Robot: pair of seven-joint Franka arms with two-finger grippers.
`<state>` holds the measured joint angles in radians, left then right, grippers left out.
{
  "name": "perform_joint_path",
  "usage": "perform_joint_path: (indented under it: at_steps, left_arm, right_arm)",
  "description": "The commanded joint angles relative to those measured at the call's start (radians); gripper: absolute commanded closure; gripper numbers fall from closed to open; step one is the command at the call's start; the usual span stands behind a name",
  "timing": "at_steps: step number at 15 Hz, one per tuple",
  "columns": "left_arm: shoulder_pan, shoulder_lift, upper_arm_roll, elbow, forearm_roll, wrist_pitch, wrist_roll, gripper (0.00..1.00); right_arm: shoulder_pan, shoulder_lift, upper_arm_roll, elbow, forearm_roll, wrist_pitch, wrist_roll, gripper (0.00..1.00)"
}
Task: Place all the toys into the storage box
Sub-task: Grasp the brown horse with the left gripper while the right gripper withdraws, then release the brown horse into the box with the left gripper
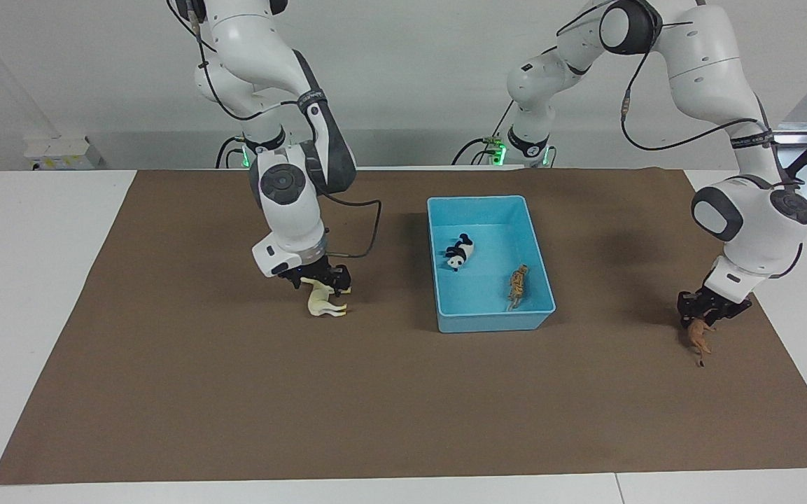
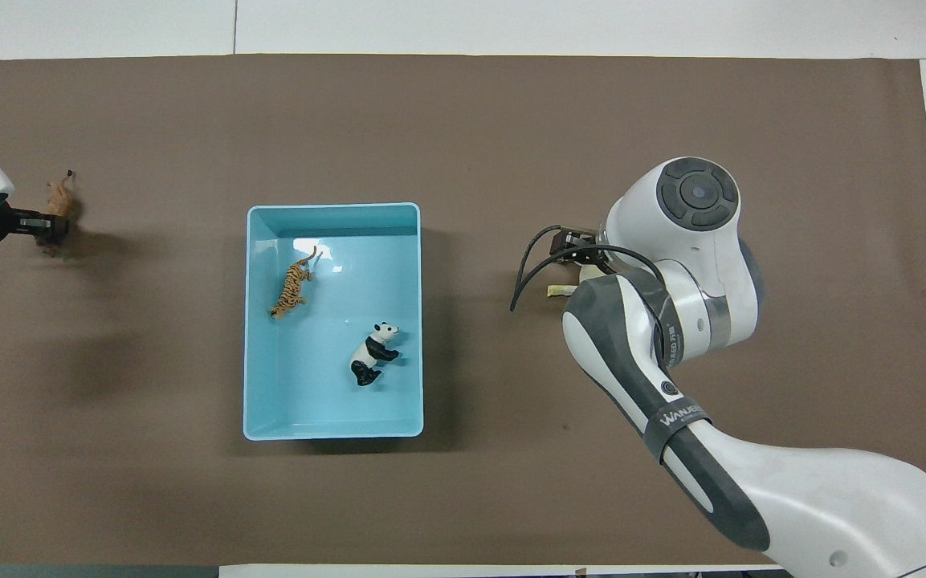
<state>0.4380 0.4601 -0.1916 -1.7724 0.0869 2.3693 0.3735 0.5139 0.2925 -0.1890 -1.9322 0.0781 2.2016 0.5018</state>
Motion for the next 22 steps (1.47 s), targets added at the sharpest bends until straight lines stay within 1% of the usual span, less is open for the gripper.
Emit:
perform_joint_path:
  at_steps: [1, 5, 6, 8, 10, 12, 14, 15, 16, 17, 20, 21, 22]
  left_arm:
    - [-0.031, -0.108, -0.015, -0.004, 0.002, -0.148, -0.095, 1.00]
    - [-0.140, -0.268, -0.015, -0.016, 0.002, -0.329, -0.305, 1.00]
    - [-0.192, -0.302, -0.015, -0.022, 0.002, -0.360, -0.380, 1.00]
    - [-0.304, -0.349, -0.015, -0.022, 0.002, -0.422, -0.567, 1.00]
    - [-0.411, -0.392, -0.015, -0.024, 0.002, -0.475, -0.715, 1.00]
    - [-0.536, -0.414, -0.015, -0.071, 0.001, -0.463, -0.900, 1.00]
    - [-0.609, -0.460, -0.015, -0.168, 0.001, -0.403, -0.996, 1.00]
    - [-0.639, -0.477, -0.015, -0.206, 0.001, -0.368, -1.014, 1.00]
    - [-0.651, -0.482, -0.017, -0.219, 0.001, -0.355, -1.037, 0.27]
    - [-0.665, -0.482, -0.017, -0.217, -0.001, -0.361, -1.059, 0.00]
    - [-0.677, -0.482, -0.017, -0.213, -0.001, -0.366, -1.091, 0.00]
    - [-0.676, -0.482, -0.017, -0.211, -0.001, -0.367, -1.088, 0.00]
    - [-0.667, -0.477, -0.015, -0.199, -0.001, -0.366, -1.082, 0.00]
  right_arm:
    - [-0.009, -0.039, 0.010, -0.057, -0.073, 0.027, -0.043, 0.00]
    - [-0.008, -0.009, 0.010, -0.067, -0.078, 0.101, -0.040, 0.00]
    - [-0.005, -0.006, 0.010, -0.067, -0.080, 0.109, -0.042, 0.00]
    - [-0.003, 0.000, 0.010, -0.067, -0.080, 0.125, -0.045, 0.00]
    - [-0.002, 0.010, 0.011, -0.068, -0.080, 0.154, -0.046, 0.00]
    - [-0.002, 0.011, 0.011, -0.083, -0.080, 0.168, -0.060, 0.00]
    - [-0.003, 0.008, 0.011, -0.100, -0.080, 0.176, -0.103, 0.00]
    - [-0.003, 0.005, 0.010, -0.112, -0.080, 0.184, -0.106, 0.00]
    - [-0.003, 0.005, 0.010, -0.123, -0.080, 0.199, -0.108, 0.00]
    - [-0.003, 0.004, 0.010, -0.132, -0.080, 0.208, -0.109, 0.00]
    - [-0.005, 0.002, 0.010, -0.145, -0.080, 0.220, -0.109, 0.00]
    - [-0.005, 0.002, 0.010, -0.157, -0.080, 0.249, -0.109, 0.02]
    - [-0.003, -0.001, 0.011, -0.178, -0.080, 0.280, -0.106, 0.28]
